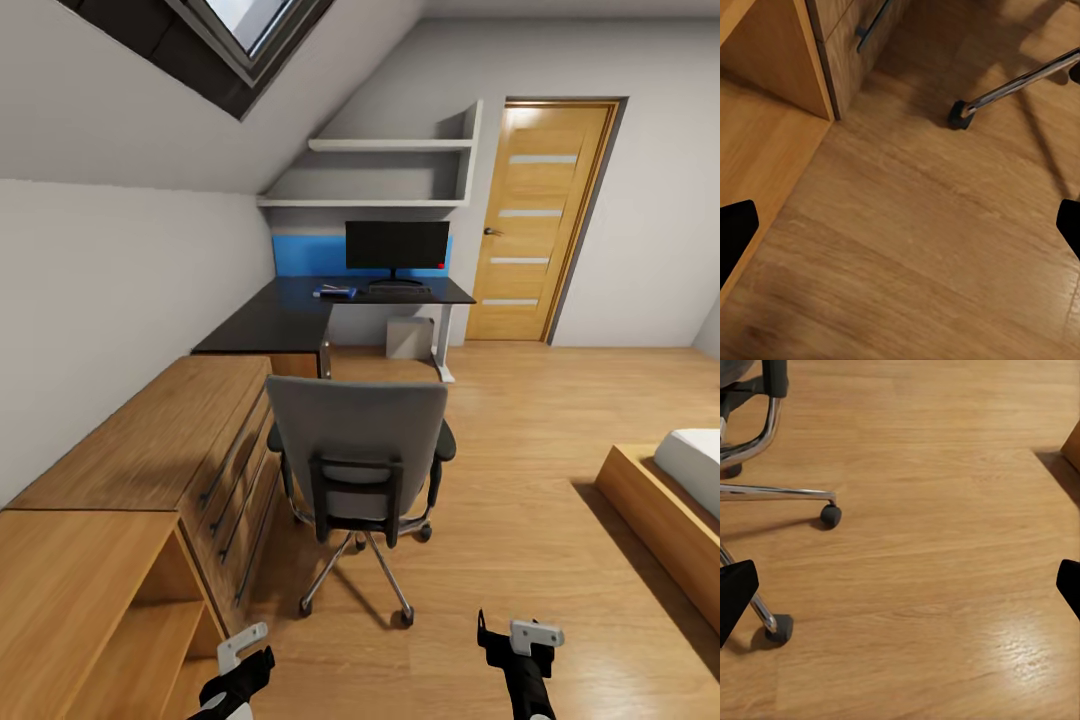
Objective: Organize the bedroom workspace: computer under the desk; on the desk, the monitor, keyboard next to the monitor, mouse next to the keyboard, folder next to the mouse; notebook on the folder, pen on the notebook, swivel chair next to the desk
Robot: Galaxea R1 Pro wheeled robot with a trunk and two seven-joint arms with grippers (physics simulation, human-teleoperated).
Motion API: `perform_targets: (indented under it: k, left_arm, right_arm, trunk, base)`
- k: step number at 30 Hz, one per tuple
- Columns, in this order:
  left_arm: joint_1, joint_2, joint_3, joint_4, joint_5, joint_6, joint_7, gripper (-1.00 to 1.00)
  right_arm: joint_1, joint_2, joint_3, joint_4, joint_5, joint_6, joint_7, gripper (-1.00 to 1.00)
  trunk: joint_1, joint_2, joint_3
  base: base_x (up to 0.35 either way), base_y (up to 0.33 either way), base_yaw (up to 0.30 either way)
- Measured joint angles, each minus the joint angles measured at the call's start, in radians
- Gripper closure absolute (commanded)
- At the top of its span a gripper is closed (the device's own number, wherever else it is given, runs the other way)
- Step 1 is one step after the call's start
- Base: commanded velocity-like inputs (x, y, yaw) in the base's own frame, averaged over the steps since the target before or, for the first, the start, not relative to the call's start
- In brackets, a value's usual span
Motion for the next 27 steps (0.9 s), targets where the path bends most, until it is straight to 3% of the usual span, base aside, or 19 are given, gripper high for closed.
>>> perform_targets:
  k: [27]
  left_arm:
    - [0.000,0.000,0.000,0.000,0.000,0.002,-0.001,-1.00]
  right_arm:
    - [0.000,0.000,0.000,0.000,0.001,0.000,0.000,-1.00]
  trunk:
    - [0.104,-0.189,-0.085]
  base:
    - [0.000,0.000,0.000]
